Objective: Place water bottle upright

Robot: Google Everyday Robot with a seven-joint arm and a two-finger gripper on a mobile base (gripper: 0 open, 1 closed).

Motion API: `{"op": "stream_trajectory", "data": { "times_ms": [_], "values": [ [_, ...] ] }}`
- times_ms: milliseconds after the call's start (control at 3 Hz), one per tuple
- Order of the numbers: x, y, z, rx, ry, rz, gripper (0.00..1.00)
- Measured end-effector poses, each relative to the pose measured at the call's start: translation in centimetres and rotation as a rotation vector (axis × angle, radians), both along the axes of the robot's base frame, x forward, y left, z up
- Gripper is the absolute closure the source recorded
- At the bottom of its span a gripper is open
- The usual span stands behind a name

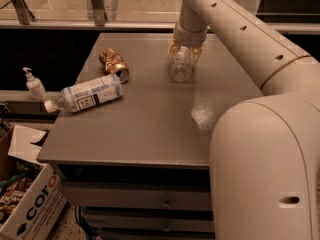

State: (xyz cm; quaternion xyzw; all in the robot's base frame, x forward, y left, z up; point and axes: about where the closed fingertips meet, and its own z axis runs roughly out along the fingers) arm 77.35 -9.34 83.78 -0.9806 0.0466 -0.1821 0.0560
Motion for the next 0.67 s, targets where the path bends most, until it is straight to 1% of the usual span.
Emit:
{"op": "stream_trajectory", "data": {
  "times_ms": [333, 667],
  "values": [
    [-0.7, -0.4, 0.6, 0.013, 0.0, 0.013, 0.65],
    [-2.1, -0.6, 2.0, 0.049, -0.022, 0.028, 0.87]
  ]
}}
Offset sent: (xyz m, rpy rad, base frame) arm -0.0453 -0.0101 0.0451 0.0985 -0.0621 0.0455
